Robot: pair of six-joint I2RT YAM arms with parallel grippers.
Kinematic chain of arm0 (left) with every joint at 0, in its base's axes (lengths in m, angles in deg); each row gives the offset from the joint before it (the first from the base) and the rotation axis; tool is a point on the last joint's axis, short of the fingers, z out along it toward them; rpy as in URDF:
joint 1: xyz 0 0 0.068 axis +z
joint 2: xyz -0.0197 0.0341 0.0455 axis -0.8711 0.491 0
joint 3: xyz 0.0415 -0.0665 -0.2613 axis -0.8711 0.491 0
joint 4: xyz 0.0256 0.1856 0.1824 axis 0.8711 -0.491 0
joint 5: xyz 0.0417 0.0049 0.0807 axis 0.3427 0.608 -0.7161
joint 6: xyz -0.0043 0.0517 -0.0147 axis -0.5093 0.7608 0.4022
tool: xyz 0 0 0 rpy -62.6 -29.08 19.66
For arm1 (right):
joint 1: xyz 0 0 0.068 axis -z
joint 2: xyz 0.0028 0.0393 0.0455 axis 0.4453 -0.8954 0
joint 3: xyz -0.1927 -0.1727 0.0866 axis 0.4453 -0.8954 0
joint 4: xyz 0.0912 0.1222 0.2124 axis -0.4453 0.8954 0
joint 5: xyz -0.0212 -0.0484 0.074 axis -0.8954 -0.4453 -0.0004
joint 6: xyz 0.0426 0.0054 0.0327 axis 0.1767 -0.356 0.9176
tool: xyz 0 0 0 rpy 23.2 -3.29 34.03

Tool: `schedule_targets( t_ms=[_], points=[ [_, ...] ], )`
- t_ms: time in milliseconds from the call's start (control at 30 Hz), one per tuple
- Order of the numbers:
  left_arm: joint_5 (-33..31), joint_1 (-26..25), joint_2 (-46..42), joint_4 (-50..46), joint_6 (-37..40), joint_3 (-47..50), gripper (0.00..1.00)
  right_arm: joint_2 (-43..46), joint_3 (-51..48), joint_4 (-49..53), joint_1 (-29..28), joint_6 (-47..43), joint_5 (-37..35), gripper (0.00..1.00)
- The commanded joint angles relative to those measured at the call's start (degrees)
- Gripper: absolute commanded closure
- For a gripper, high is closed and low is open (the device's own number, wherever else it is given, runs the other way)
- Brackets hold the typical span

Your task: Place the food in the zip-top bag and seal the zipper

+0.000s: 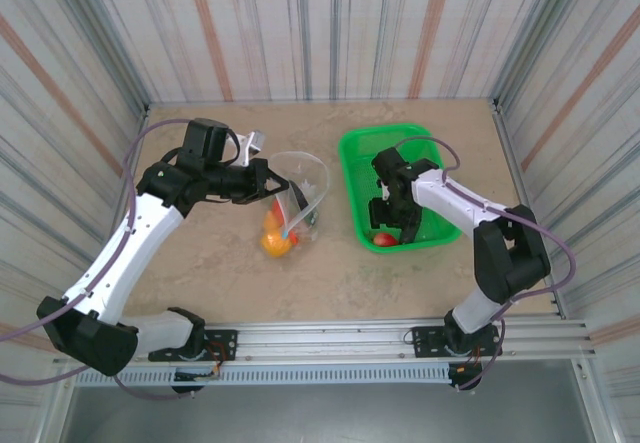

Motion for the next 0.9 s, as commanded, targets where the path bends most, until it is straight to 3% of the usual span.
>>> schedule_targets(
  t_ms=[0, 267, 500, 600, 867],
  points=[
    [1.49, -0.62, -0.04, -0.16, 0.73, -1.18, 1.0, -2.75, -0.61, 2.94, -0.17, -2.58, 2.47, 0.34],
    [1.67, -1.06, 0.85, -0.05, 0.87, -1.9, 1.0, -7.88, -0.48, 4.0, -0.75, -2.53, -4.08, 0.28],
    [2.38, -1.15, 2.03, -0.39, 0.72, -3.2, 1.0, -9.1, -1.54, -0.61, -0.14, -1.04, -5.26, 0.44],
    [2.2, -1.15, 2.03, -0.47, 0.77, -3.09, 1.0, -6.65, -0.88, -1.09, 0.2, -0.51, -6.25, 0.53],
    [1.28, -1.09, 1.99, -0.68, 0.93, -3.19, 1.0, 2.66, 0.82, -1.97, 5.15, 1.55, -5.99, 0.62]
  ],
)
